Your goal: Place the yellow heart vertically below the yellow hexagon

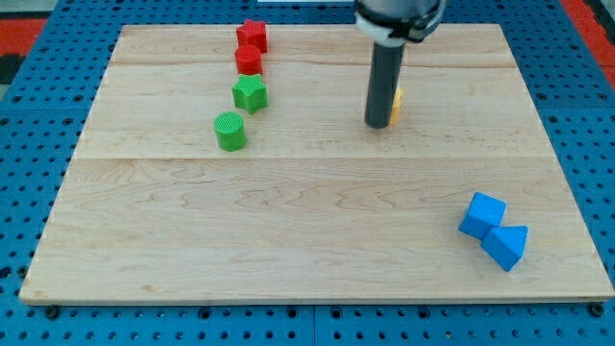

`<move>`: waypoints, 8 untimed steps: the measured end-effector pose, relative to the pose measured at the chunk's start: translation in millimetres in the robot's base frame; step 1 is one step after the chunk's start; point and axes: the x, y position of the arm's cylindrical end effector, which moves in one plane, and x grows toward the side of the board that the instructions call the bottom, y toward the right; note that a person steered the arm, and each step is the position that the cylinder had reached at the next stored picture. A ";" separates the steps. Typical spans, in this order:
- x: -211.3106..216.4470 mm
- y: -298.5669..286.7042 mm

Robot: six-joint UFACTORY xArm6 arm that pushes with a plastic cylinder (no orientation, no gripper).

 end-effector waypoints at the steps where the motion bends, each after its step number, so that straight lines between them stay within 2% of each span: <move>1: -45.3 31.0; 2: -30.8 44.9; 3: -60.7 98.5; 4: -94.1 114.5; 5: -88.6 83.0; 7: -63.9 84.7; 8: -65.9 60.7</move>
